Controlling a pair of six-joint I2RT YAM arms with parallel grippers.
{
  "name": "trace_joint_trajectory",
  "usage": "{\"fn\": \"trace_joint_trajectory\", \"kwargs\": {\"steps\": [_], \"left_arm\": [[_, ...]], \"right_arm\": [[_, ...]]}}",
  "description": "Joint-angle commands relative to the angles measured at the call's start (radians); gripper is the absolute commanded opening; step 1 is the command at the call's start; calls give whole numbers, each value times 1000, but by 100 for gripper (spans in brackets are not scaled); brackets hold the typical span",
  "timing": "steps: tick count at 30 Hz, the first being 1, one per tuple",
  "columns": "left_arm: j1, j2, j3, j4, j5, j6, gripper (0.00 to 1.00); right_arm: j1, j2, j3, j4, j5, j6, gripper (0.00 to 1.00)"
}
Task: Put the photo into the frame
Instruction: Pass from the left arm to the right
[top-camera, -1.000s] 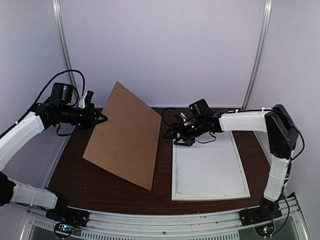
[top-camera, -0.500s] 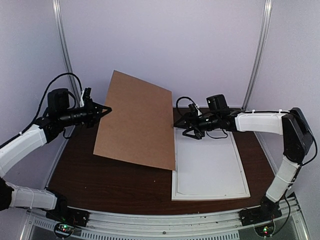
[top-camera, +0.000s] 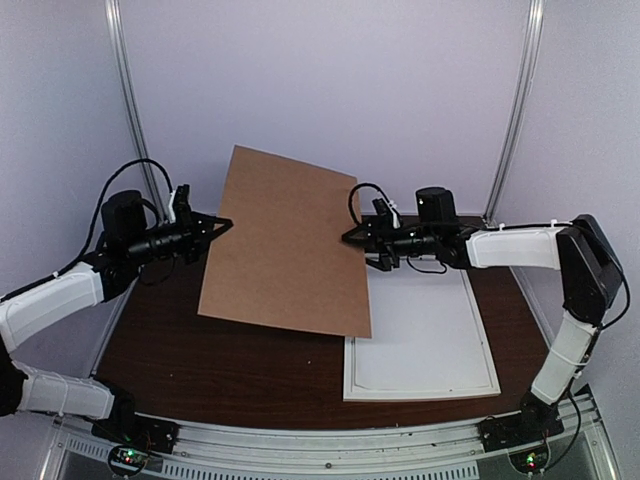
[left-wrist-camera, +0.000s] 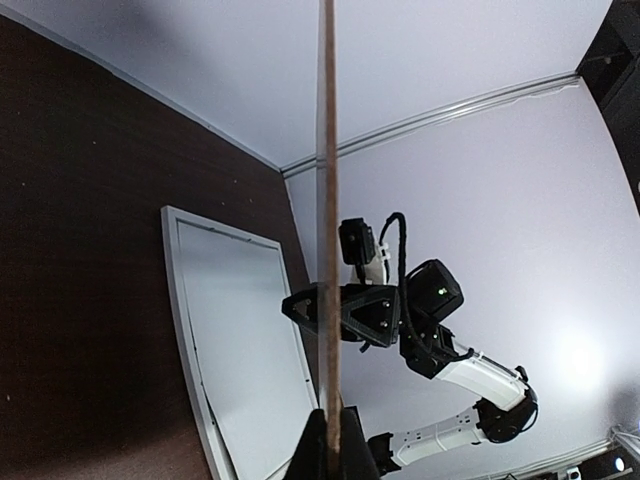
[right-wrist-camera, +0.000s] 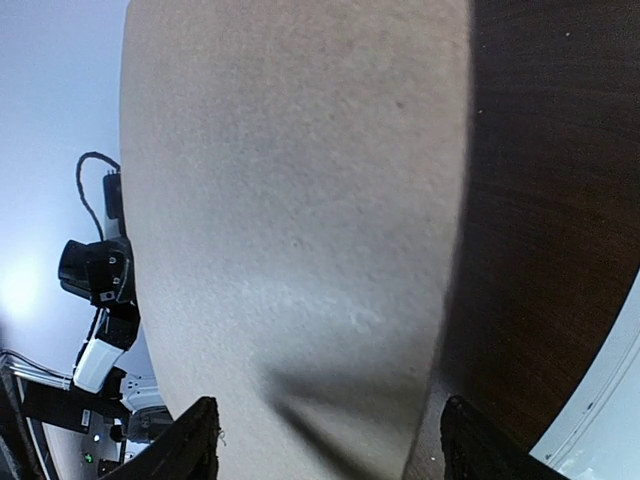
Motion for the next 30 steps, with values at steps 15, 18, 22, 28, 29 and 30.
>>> {"fn": "trace_joint_trajectory", "kwargs": {"steps": [15, 18, 22, 28, 29, 30], "left_arm": [[-7, 54, -99, 277, 3, -69, 0], [-7, 63, -103, 260, -2, -51, 0], [-7, 80, -106, 236, -8, -24, 0], [-10, 120, -108, 208, -1, 20, 10], [-13, 129, -105, 200, 3, 33, 16], [-16, 145, -95, 188, 9, 49, 21]], "right_arm": [[-38, 53, -85, 405, -118, 235, 34], [-44, 44, -85, 385, -127, 225, 24], [-55, 18, -87, 345, -134, 200, 10], [-94, -44, -101, 252, -147, 147, 0], [-101, -60, -106, 240, -154, 143, 0], [-112, -73, -110, 230, -160, 140, 0]]}}
